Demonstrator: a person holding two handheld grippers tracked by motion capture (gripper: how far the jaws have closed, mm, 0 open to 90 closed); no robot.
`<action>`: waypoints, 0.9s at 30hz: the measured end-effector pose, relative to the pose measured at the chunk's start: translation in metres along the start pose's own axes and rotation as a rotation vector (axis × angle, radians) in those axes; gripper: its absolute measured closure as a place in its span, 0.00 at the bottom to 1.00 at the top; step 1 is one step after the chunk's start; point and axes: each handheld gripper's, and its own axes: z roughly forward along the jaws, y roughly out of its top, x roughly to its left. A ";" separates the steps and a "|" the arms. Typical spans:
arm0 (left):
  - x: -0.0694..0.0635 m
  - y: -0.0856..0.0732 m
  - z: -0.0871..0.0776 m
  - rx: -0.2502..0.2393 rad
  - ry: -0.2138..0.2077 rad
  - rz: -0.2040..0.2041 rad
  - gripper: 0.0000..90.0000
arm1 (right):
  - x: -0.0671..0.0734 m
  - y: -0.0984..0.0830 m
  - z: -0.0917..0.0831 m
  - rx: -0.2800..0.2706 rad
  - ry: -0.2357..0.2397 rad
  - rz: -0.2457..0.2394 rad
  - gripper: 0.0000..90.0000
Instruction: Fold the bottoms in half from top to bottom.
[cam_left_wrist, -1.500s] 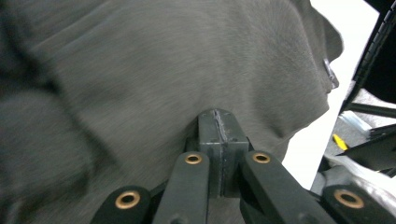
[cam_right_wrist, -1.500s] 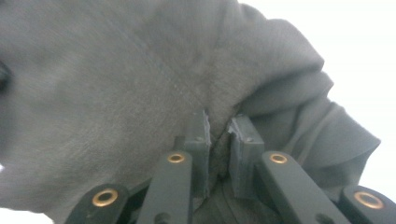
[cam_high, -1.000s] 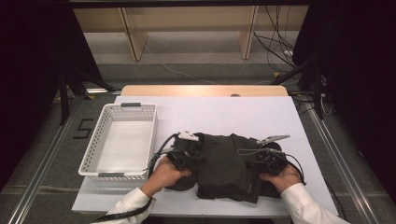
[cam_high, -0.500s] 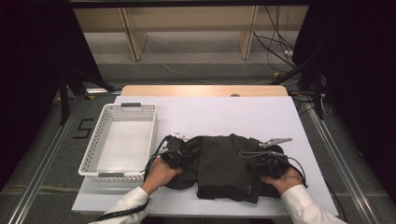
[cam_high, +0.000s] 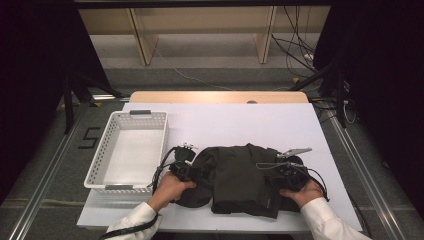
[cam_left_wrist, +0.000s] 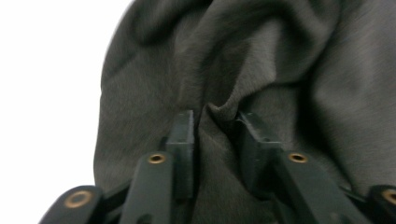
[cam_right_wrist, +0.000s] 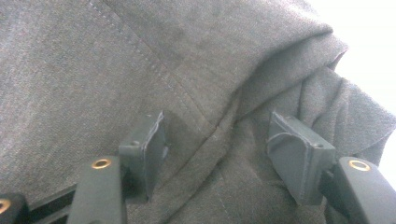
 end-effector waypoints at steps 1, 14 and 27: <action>-0.005 0.004 -0.008 -0.030 0.006 0.017 0.69 | 0.000 0.000 0.000 -0.001 0.003 0.003 0.43; -0.040 0.042 0.017 -0.092 -0.031 0.073 0.99 | 0.000 0.012 -0.025 -0.106 -0.053 0.005 0.69; -0.003 0.032 0.050 -0.034 0.042 -0.034 0.99 | -0.016 0.025 0.025 0.006 -0.037 0.010 1.00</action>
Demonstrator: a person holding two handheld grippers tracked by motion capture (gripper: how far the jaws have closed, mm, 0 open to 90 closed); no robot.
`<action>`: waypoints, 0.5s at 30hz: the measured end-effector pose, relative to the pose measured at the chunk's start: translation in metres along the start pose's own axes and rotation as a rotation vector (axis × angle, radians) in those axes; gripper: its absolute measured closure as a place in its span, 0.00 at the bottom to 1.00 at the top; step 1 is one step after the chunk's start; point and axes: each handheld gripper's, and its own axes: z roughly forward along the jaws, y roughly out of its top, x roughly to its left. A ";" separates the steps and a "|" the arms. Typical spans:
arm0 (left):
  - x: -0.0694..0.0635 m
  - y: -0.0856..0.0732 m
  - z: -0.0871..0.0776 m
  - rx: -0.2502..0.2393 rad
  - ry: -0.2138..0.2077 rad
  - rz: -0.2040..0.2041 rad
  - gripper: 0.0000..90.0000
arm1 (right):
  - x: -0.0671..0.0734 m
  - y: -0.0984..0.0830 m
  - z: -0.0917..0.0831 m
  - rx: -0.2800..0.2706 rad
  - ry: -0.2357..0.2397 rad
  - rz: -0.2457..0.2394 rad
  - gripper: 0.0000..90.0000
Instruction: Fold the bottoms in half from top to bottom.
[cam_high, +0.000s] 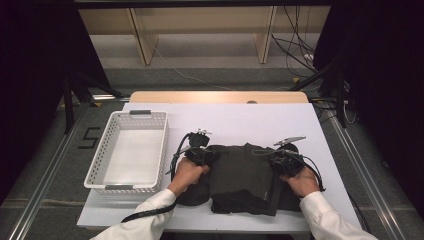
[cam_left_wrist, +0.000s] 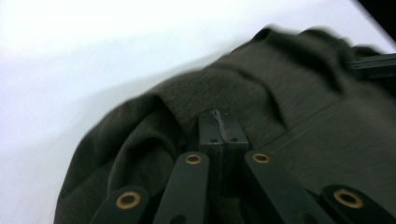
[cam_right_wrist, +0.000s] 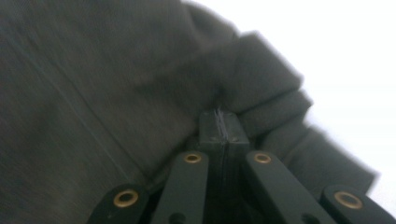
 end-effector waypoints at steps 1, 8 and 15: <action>0.001 0.000 0.001 0.002 -0.003 -0.008 0.99 | 0.001 -0.001 0.001 0.001 -0.003 -0.007 1.00; 0.002 -0.002 -0.007 -0.005 -0.017 -0.009 0.99 | 0.001 0.000 -0.006 -0.021 -0.003 -0.006 0.94; 0.004 -0.002 -0.039 -0.073 -0.019 0.002 0.73 | -0.018 -0.011 -0.044 -0.135 0.015 0.066 0.45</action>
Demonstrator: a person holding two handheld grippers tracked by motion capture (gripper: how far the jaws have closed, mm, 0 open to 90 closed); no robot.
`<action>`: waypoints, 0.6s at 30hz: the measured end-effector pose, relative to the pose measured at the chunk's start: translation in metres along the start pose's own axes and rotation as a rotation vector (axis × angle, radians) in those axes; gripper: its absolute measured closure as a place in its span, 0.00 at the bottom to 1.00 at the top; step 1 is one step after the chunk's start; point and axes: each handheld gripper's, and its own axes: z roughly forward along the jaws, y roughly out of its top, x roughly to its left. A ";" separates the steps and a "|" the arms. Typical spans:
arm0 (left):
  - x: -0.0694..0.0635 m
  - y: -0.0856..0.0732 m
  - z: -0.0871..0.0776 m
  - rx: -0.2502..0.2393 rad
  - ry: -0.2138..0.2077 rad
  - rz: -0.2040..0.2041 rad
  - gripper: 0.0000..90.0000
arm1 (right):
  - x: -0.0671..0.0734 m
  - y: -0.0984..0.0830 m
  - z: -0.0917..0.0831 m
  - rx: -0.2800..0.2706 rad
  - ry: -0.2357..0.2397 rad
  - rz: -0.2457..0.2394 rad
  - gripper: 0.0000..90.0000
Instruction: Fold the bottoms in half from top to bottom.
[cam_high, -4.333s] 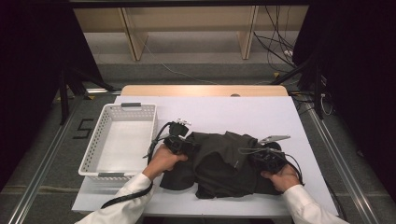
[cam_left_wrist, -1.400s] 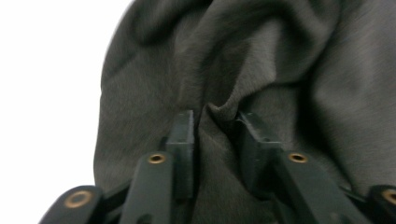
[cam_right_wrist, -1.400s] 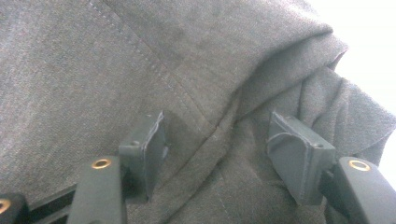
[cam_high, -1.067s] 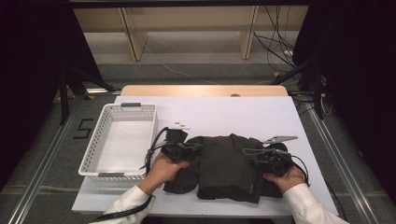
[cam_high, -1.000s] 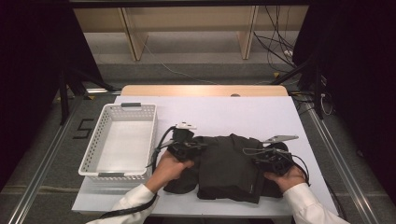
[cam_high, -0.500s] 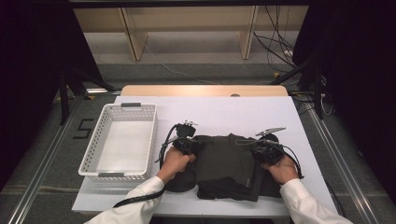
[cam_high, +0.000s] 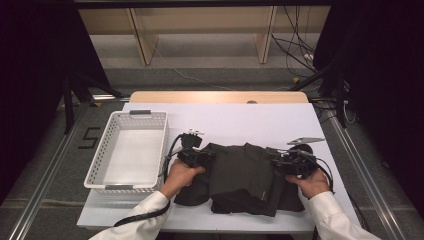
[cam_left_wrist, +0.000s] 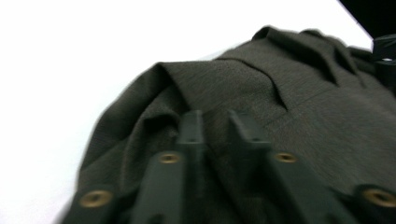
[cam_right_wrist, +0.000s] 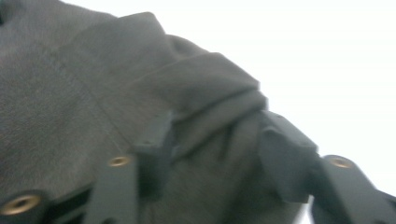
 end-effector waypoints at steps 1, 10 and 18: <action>0.000 0.001 -0.004 -0.003 0.016 -0.004 0.66 | -0.004 -0.002 -0.004 -0.005 0.000 0.020 0.41; 0.005 0.002 -0.021 0.010 0.032 -0.047 0.35 | -0.021 -0.022 -0.015 0.013 0.032 0.134 0.21; 0.015 -0.007 -0.015 0.066 0.031 -0.093 0.24 | -0.024 -0.039 -0.020 0.026 0.072 0.187 0.14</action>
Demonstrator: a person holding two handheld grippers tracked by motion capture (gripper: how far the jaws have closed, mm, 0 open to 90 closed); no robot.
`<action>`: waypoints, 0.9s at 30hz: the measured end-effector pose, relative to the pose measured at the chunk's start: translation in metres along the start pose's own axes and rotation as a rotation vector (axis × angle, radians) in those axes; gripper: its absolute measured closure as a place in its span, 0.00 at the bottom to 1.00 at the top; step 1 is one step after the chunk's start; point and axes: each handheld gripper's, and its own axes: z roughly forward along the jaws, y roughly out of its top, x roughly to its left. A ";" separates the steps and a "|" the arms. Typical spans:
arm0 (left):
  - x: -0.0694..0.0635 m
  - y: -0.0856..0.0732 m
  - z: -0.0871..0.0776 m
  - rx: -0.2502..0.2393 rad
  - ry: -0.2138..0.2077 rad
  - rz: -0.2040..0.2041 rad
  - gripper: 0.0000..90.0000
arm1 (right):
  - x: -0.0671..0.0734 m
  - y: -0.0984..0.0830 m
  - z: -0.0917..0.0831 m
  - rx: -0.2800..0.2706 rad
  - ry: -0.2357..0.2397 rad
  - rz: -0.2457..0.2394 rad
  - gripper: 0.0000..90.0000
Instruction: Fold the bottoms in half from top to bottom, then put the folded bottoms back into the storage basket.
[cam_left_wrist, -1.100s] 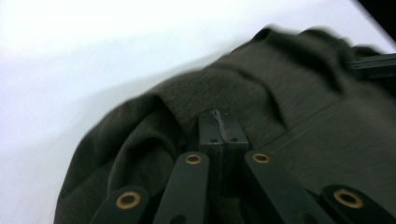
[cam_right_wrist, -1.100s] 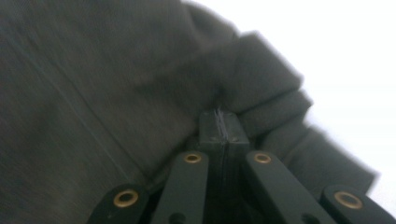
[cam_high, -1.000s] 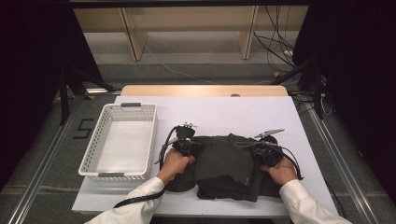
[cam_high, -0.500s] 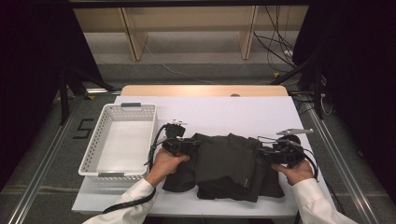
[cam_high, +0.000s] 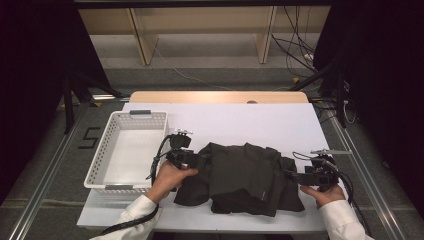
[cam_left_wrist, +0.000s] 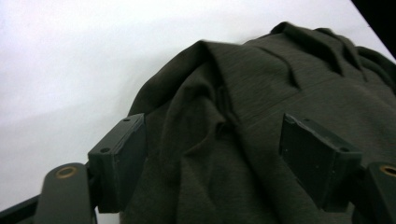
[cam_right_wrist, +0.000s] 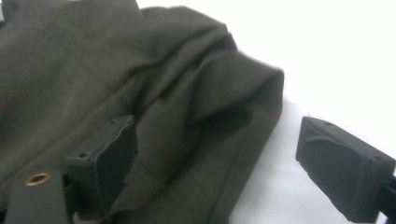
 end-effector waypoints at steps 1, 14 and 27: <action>0.002 -0.001 0.001 0.007 -0.001 -0.011 0.23 | -0.001 -0.002 0.001 0.007 0.009 0.005 0.14; 0.016 -0.012 0.020 0.120 0.015 -0.122 0.16 | 0.003 -0.008 0.009 0.047 0.039 0.014 0.13; 0.024 -0.020 0.036 0.223 0.000 -0.110 0.03 | -0.003 -0.011 0.016 0.094 0.015 0.026 0.12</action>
